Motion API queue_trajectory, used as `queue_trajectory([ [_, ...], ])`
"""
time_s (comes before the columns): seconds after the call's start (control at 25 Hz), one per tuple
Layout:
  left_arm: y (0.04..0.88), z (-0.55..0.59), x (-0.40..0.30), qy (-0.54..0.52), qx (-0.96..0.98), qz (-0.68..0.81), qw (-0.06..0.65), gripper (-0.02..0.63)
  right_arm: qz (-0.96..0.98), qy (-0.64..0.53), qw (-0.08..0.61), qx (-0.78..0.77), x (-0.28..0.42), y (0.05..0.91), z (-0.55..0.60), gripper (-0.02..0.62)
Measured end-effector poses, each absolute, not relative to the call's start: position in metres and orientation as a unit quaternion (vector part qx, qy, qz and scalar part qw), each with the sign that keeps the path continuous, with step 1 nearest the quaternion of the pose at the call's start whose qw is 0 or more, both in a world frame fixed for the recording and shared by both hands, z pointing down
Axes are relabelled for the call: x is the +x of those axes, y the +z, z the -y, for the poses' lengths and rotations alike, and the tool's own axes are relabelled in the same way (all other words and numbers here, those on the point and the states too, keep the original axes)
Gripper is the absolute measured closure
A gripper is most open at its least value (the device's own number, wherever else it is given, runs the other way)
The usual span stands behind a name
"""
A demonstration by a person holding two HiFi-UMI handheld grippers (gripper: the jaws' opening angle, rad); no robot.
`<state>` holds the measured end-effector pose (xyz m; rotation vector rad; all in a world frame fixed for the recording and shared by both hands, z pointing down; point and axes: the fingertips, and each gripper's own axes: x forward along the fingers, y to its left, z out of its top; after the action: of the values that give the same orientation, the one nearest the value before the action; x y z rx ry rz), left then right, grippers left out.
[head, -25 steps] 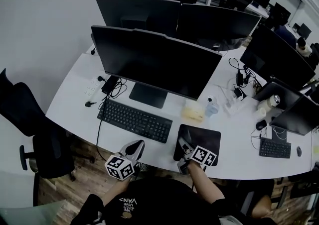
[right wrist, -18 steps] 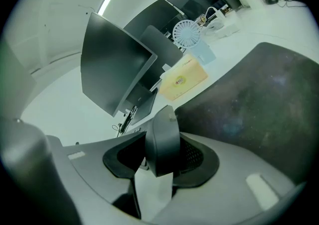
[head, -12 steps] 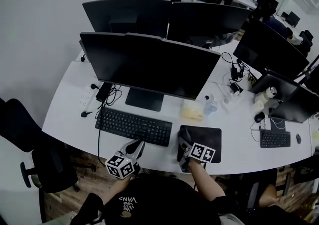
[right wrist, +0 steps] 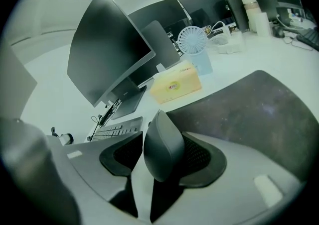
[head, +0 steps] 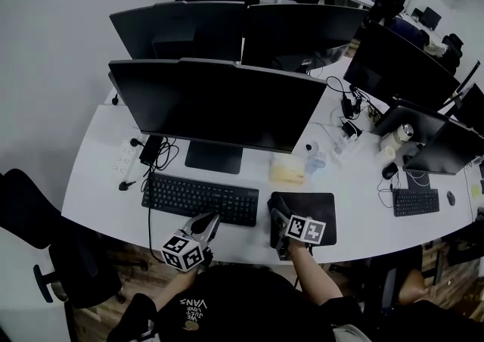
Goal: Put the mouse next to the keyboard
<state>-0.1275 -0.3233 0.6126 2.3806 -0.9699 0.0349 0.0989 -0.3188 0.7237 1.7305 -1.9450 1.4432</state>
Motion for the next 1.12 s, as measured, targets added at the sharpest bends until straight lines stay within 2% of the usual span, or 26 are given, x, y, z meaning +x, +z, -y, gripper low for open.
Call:
queue_trajectory([
  [0.16,0.616,0.326,-0.126,0.016,0.891,0.356,0.283,0.604,0.646,0.478,0.109,0.585,0.101,0.728,0.314,0.318],
  [0.4,0.619,0.324,-0.121,0.020,0.890,0.354,0.287,0.604,0.656,0.444,0.161,0.589,0.107,0.725,0.310,0.279],
  [0.76,0.615,0.315,-0.110,0.015,0.885,0.368,0.286,0.604,0.684,0.427,0.172,0.566,0.110,0.711,0.310,0.278],
  [1.12,0.604,0.297,-0.109,0.004,0.869,0.412,0.274,0.604,0.732,0.404,0.145,0.529,0.104,0.678,0.316,0.279],
])
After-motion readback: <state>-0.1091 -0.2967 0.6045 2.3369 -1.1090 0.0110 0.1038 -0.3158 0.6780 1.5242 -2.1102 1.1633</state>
